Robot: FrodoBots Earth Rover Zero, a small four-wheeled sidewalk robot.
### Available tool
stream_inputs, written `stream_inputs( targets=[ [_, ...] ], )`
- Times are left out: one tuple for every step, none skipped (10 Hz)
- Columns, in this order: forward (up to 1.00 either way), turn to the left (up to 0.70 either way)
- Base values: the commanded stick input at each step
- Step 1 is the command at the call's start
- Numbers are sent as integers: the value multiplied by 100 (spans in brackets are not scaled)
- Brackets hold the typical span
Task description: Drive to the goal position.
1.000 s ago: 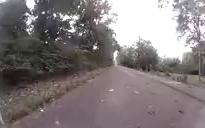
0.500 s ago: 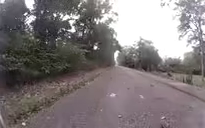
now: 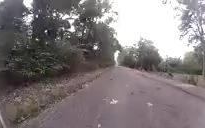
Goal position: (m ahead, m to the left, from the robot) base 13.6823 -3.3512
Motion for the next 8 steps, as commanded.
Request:
stream_inputs(
  targets=[
    [70, 0],
    [70, -1],
    [70, -3],
    [70, -4],
    [70, -21],
    [70, 0],
    [70, 0],
    [70, 0]
  ],
)
